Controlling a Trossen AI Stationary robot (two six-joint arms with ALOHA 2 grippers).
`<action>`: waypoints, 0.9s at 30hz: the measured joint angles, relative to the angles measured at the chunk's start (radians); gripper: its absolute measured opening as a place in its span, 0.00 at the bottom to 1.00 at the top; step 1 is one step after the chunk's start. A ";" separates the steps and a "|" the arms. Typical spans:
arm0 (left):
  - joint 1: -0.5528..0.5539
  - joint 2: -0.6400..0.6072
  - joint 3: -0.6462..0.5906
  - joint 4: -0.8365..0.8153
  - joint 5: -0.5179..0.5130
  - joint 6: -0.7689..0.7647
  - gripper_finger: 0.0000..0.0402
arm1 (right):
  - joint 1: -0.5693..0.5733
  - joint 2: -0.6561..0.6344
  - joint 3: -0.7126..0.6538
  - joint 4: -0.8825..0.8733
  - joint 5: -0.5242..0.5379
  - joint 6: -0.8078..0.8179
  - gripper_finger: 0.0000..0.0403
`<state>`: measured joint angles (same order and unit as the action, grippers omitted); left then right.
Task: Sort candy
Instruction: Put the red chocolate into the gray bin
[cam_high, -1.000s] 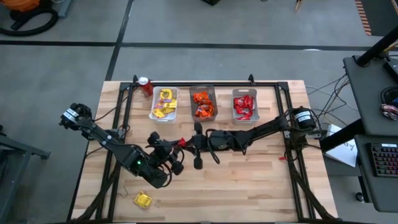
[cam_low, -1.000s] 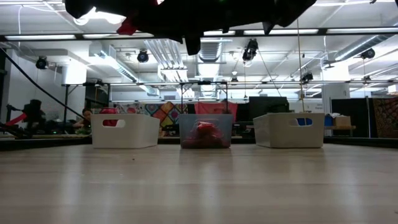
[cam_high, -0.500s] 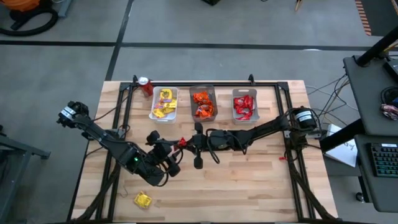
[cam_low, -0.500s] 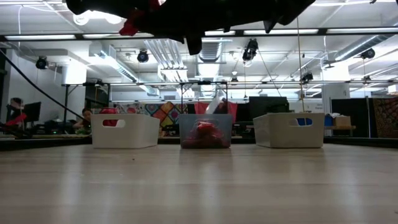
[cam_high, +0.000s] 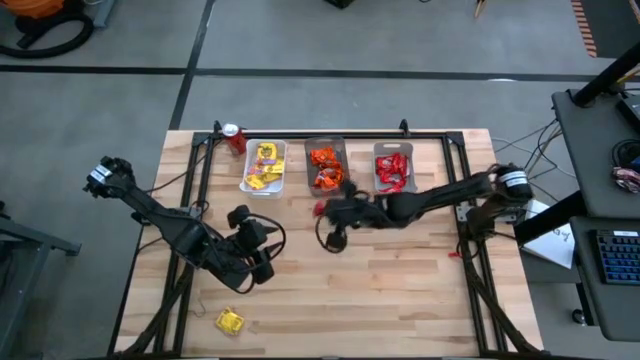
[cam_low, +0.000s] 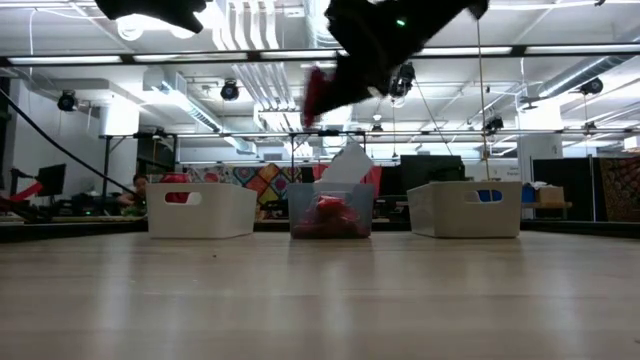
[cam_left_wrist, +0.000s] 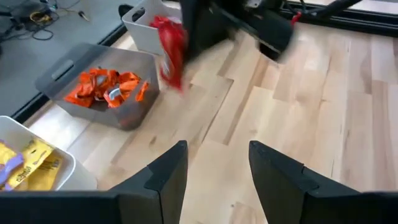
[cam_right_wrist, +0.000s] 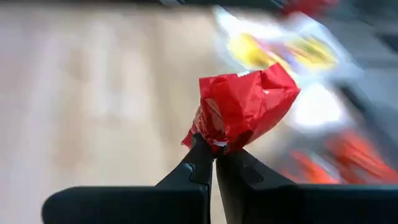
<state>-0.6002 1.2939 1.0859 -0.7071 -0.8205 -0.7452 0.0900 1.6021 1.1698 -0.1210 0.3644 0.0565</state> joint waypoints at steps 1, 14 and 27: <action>0.000 -0.002 0.000 0.000 0.001 0.000 0.39 | -0.008 -0.025 0.000 -0.082 0.056 0.008 0.02; 0.000 0.030 0.000 -0.005 -0.004 0.003 0.39 | -0.326 -0.249 -0.029 -0.755 0.216 0.399 0.02; 0.000 0.030 0.000 -0.004 -0.007 0.000 0.39 | -0.491 -0.178 -0.108 -0.726 0.054 0.408 0.14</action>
<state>-0.6004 1.3243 1.0859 -0.7115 -0.8272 -0.7448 -0.4012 1.4238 1.0622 -0.8468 0.4179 0.4646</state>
